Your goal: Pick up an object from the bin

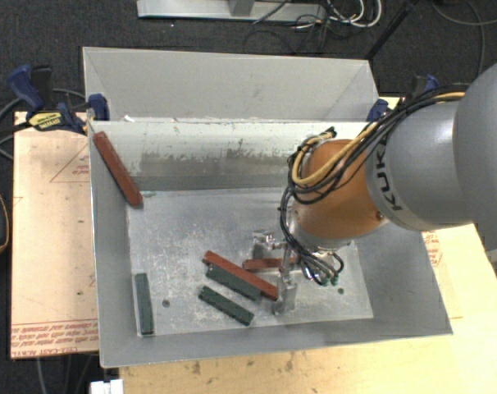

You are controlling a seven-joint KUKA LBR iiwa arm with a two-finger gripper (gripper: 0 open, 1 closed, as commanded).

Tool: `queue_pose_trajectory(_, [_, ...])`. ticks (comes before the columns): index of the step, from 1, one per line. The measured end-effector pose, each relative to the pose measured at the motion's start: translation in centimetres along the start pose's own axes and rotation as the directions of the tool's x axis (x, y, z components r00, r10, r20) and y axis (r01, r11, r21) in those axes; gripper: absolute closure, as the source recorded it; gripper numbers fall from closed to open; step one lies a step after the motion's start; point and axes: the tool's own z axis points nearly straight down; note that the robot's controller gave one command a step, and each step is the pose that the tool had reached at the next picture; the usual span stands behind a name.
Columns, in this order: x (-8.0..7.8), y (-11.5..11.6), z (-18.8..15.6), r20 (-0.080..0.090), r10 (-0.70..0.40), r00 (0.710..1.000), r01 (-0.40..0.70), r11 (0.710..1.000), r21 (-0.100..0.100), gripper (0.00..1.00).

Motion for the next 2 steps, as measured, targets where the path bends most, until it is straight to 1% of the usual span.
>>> queue_pose_trajectory(1, [-0.1,0.1,-0.1,0.002,0.000,1.000,0.000,1.000,-0.001,1.00])
queue_pose_trajectory(2, [-2.3,0.5,-10.1,0.008,-0.286,0.958,0.286,0.958,0.003,1.00])
